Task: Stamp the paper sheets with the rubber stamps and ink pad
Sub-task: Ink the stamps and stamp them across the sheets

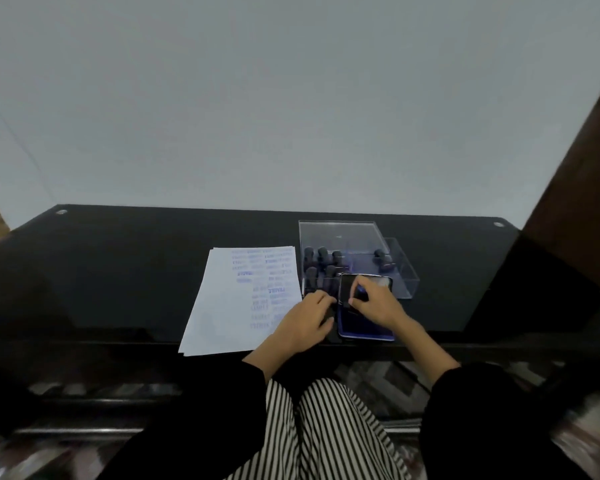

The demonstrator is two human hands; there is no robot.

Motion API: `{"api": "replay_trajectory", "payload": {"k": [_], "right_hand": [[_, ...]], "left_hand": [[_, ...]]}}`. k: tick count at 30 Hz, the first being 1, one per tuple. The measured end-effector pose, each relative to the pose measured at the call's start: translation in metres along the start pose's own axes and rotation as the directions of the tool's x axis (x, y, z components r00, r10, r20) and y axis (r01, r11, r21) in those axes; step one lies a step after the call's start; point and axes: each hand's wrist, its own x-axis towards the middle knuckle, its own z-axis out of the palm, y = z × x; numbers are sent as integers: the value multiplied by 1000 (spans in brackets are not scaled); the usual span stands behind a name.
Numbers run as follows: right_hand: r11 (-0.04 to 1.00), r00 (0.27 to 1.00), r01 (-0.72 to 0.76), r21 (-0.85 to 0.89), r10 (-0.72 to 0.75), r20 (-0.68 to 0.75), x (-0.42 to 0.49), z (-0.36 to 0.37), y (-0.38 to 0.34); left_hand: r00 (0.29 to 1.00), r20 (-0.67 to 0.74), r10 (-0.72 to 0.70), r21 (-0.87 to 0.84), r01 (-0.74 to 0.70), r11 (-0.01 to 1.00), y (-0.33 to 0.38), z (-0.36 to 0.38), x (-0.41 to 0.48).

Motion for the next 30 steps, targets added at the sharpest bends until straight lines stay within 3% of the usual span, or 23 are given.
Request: {"api": "replay_trajectory", "payload": {"k": [6,12,30], "right_hand": [[993,998,-45,-113,50,39,-10,4,15],[975,999,10,-224,0,44,-10,10,14],[953,998,23,-301,-4,62,-5,9,8]], "left_hand": [[996,47,-76,21,75,997,10,24,-3],[988,53,-145,42,142,989,10,34,3],[991,-2,-137,92,137,986,2,53,4]]}}
